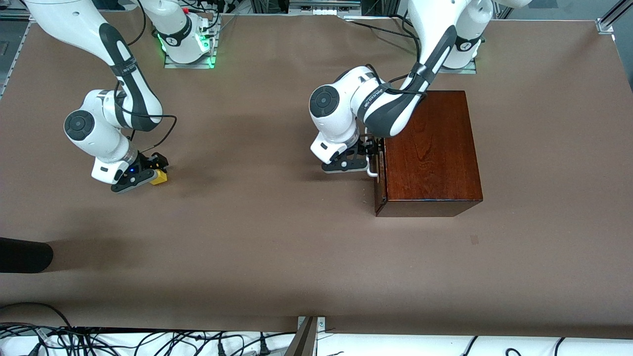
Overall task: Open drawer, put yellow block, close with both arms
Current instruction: 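Pull the drawer open with the left gripper while the right gripper grasps the cube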
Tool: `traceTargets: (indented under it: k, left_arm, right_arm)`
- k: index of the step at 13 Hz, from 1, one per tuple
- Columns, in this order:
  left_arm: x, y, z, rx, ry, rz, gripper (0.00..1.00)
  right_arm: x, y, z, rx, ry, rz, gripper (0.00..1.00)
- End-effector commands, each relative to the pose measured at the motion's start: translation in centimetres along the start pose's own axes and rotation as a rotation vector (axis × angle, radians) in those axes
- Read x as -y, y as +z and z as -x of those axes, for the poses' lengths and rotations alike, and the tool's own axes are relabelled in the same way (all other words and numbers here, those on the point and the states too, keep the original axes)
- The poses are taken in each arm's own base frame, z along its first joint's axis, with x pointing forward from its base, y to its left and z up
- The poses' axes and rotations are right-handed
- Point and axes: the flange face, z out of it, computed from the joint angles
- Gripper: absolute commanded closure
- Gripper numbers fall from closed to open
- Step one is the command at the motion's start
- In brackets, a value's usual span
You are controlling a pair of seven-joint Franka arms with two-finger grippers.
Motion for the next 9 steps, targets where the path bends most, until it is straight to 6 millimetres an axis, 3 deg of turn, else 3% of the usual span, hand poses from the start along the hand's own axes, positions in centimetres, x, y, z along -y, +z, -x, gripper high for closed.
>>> traceTargets:
  k: [1, 5, 6, 7, 9]
  left_arm:
    - [-1.5, -0.7, 0.0, -0.039, -0.002, 0.049, 0.0]
    - [-3.5, -1.1, 0.4, -0.061, 0.001, 0.133, 0.0]
    - [-4.1, -1.4, 0.3, -0.068, 0.002, 0.142, 0.0]
    - [-5.1, -2.2, 0.9, -0.079, -0.005, 0.153, 0.0]
    - [-6.6, -2.8, 2.0, -0.092, -0.007, 0.157, 0.0]
  right_arm:
    - [0.2, 0.7, 0.3, -0.011, -0.006, -0.011, 0.0]
    - [0.2, 1.5, 0.8, 0.003, 0.009, -0.023, 0.0]
    - [0.2, 1.7, 0.8, 0.006, 0.011, -0.025, 0.11]
    - [0.2, 1.7, 0.8, 0.006, 0.011, -0.025, 0.3]
    - [0.2, 1.7, 0.8, 0.006, 0.011, -0.025, 0.76]
